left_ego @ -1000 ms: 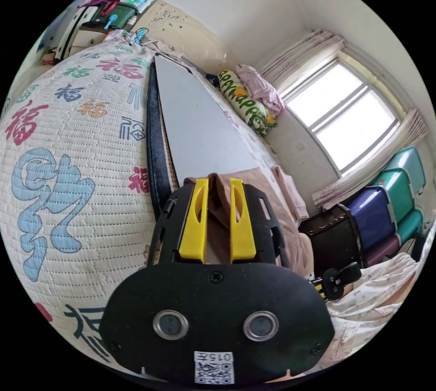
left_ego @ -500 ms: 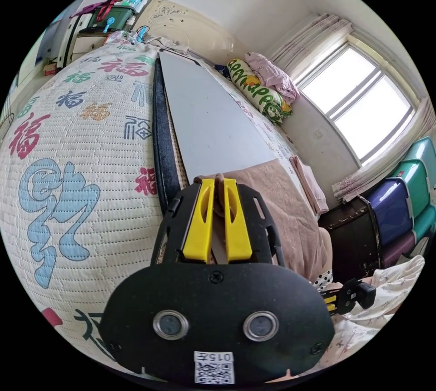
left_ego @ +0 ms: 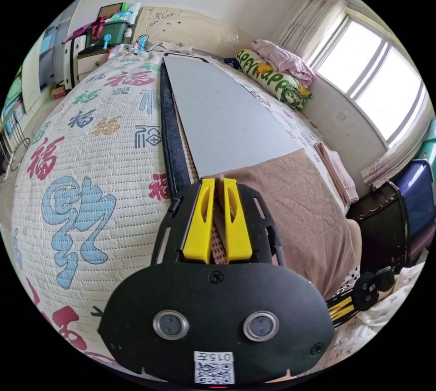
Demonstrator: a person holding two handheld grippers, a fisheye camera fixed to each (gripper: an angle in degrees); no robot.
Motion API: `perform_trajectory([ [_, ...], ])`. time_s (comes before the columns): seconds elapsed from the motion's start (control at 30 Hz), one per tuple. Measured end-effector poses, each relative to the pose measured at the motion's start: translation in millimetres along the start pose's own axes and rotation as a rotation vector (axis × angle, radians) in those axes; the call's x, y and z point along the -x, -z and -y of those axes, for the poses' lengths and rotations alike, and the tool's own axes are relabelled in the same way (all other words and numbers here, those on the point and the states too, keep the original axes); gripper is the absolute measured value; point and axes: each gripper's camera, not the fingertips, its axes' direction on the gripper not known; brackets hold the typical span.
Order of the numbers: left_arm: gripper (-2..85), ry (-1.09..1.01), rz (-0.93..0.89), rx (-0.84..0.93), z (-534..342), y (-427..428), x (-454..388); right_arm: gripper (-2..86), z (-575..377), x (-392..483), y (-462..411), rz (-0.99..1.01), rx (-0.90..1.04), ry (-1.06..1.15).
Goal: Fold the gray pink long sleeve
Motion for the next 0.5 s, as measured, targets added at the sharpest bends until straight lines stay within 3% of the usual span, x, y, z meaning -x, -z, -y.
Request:
perform_trajectory([
  [0.1, 7.9, 0.053, -0.075, -0.03, -3.6, 9.6, 21.2, 1.3, -8.3, 9.0, 27.0, -0.006, -0.008, 0.012],
  [0.2, 10.6, 0.085, -0.143, -0.036, -10.4, 19.8, 45.3, 4.8, -18.4, 2.4, 74.0, 0.144, -0.063, 0.019],
  [0.3, 12.3, 0.116, -0.226, -0.016, -19.3, 21.4, 68.9, 6.6, -26.2, -28.3, 143.4, 0.247, -0.237, -0.072],
  [0.37, 13.7, 0.149, -0.318, -0.007, -25.2, 17.9, 86.8, 8.9, -32.2, -57.2, 198.2, 0.127, -0.401, -0.174],
  [0.5, 15.6, 0.231, -0.454, -0.009, -31.7, 8.5, 117.7, 13.1, -30.7, -111.1, 242.9, -0.094, -0.479, -0.41],
])
